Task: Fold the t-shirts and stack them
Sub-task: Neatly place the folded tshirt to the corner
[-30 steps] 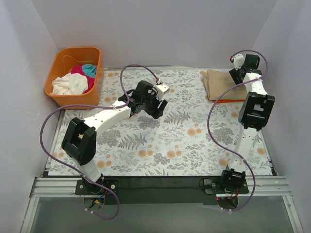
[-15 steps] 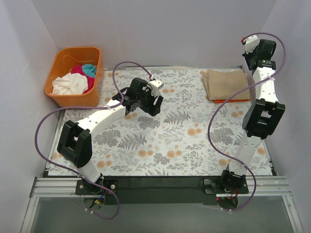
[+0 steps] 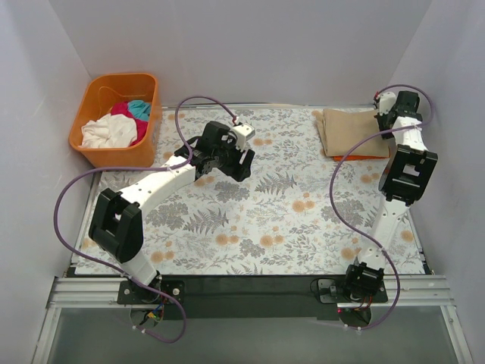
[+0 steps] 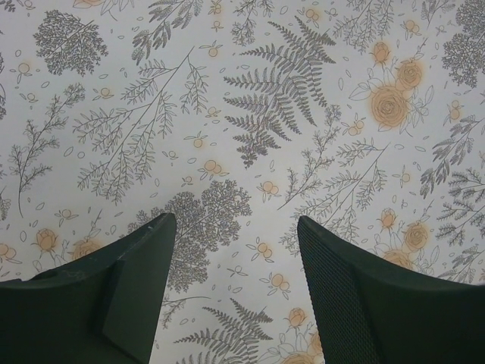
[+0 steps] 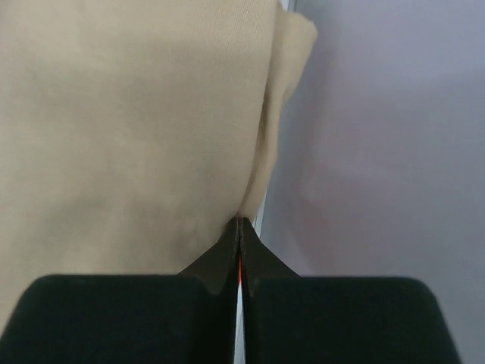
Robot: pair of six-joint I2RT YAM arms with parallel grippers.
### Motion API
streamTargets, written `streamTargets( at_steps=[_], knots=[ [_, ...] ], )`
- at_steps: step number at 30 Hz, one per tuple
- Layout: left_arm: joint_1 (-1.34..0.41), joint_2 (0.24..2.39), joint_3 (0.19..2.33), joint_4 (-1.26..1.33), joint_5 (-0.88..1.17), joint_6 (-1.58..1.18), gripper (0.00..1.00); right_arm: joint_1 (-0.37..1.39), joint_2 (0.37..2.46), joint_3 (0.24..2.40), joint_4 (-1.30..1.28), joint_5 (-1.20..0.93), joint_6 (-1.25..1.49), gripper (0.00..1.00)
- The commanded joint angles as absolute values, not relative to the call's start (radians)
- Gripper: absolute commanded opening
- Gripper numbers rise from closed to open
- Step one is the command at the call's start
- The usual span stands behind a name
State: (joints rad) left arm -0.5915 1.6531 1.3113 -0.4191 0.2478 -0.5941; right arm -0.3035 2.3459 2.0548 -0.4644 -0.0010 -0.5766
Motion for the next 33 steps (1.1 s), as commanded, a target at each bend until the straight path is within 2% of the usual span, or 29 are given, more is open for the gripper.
streamTargets(
  at_steps=[1, 7, 10, 11, 12, 14, 15, 16, 17, 20, 21, 23, 24, 29, 33],
  knots=[
    [-0.583, 1.627, 1.315, -0.426, 0.262, -0.606, 0.61, -0.316, 2.370, 2.134, -0.443, -0.006, -0.568, 0.01],
    [-0.571, 1.652, 1.339, -0.436, 0.270, -0.617, 0.61, -0.318, 2.375, 2.141, -0.407, 0.075, -0.592, 0.01],
    [-0.555, 1.652, 1.361, -0.449, 0.284, -0.627, 0.61, -0.313, 2.294, 2.109, -0.411, 0.065, -0.597, 0.01],
    [-0.551, 1.649, 1.364, -0.452, 0.287, -0.633, 0.62, -0.305, 2.266, 2.100, -0.416, 0.057, -0.597, 0.05],
    [-0.543, 1.646, 1.367, -0.454, 0.299, -0.637, 0.63, -0.301, 2.238, 2.092, -0.438, 0.046, -0.594, 0.14],
    [-0.517, 1.643, 1.384, -0.474, 0.317, -0.652, 0.64, -0.281, 2.148, 2.076, -0.469, 0.018, -0.592, 0.25],
    [-0.503, 1.644, 1.393, -0.485, 0.351, -0.672, 0.77, -0.273, 2.116, 2.066, -0.491, 0.015, -0.586, 0.31],
    [-0.471, 1.654, 1.416, -0.517, 0.377, -0.683, 0.85, -0.267, 2.056, 2.056, -0.505, 0.008, -0.583, 0.44],
    [-0.451, 1.657, 1.431, -0.535, 0.406, -0.698, 0.97, -0.255, 2.027, 2.036, -0.517, 0.008, -0.577, 0.50],
    [-0.373, 1.661, 1.457, -0.583, 0.489, -0.750, 0.98, -0.220, 1.927, 2.020, -0.600, -0.052, -0.555, 0.69],
    [-0.335, 1.657, 1.456, -0.594, 0.498, -0.762, 0.98, -0.206, 1.881, 2.002, -0.641, -0.063, -0.548, 0.80],
    [-0.305, 1.643, 1.460, -0.609, 0.515, -0.761, 0.98, -0.163, 1.839, 1.979, -0.687, -0.101, -0.511, 0.84],
    [-0.287, 1.637, 1.459, -0.624, 0.514, -0.758, 0.98, -0.147, 1.801, 1.952, -0.737, -0.124, -0.493, 0.98],
    [-0.284, 1.592, 1.431, -0.684, 0.447, -0.719, 0.98, -0.028, 1.666, 1.726, -0.779, -0.294, -0.381, 0.98],
    [-0.284, 1.531, 1.272, -0.690, 0.427, -0.687, 0.98, 0.083, 1.542, 1.473, -0.756, -0.406, -0.333, 0.98]
  ],
)
